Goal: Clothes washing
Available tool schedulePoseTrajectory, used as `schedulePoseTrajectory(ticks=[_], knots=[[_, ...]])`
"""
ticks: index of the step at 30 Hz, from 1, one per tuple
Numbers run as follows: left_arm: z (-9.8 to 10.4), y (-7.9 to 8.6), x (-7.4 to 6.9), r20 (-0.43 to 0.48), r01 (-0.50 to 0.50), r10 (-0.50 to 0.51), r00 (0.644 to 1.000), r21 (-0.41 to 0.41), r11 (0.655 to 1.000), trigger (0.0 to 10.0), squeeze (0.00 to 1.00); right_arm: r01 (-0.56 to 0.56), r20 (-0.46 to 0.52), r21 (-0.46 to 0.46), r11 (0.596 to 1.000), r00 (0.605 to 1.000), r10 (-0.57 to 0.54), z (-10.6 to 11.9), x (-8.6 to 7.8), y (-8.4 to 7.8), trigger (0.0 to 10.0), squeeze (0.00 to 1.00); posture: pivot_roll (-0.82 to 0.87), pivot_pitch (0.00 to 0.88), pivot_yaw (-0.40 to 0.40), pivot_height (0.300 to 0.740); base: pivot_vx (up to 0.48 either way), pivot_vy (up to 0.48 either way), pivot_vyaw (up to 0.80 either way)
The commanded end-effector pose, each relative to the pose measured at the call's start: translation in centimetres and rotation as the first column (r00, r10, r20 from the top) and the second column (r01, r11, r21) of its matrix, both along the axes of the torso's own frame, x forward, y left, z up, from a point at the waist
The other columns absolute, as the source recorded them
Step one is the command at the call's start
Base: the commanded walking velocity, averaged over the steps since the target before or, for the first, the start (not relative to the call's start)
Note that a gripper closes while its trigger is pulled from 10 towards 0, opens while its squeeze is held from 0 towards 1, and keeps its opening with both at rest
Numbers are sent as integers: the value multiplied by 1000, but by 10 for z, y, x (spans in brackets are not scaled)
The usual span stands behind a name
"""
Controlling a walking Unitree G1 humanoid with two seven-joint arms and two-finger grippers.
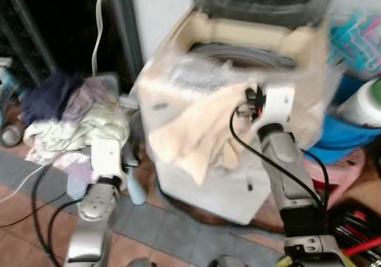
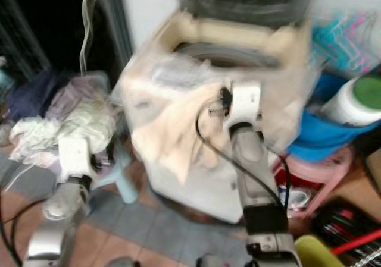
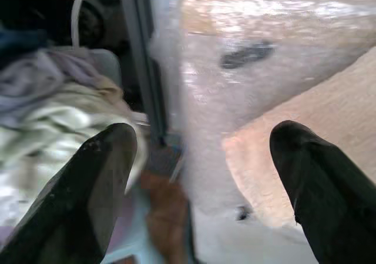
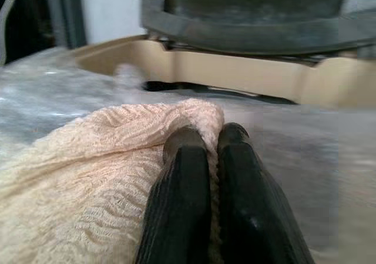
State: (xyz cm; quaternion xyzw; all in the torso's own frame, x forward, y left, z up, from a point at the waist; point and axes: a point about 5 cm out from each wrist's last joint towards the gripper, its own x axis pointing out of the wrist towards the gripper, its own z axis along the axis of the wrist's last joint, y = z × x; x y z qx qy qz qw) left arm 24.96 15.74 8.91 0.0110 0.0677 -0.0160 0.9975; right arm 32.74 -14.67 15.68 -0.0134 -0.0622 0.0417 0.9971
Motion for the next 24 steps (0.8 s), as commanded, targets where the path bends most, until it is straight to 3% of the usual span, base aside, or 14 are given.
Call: schedulePoseTrajectory(ticks=[1, 14, 24], knots=[[2, 11, 0, -1, -32, 32, 999, 15, 999, 10000, 0, -3, 42, 14, 1000, 999, 2, 12, 2, 3, 10000, 0, -14, 20, 18, 740, 0, 0, -800], [-1, 10, 1, -22, -20, 20, 1000, 7, 1000, 10000, 0, -15, 30, 13, 1000, 999, 14, 7, 2, 5, 10000, 0, -11, 0, 23, 740, 0, 457, -62], [3, 8, 2, 5, 31, -31, 1000, 9, 999, 10000, 0, 9, 42, 17, 1000, 999, -10, 10, 6, 0, 10000, 0, -10, 0, 27, 740, 0, 0, -44]])
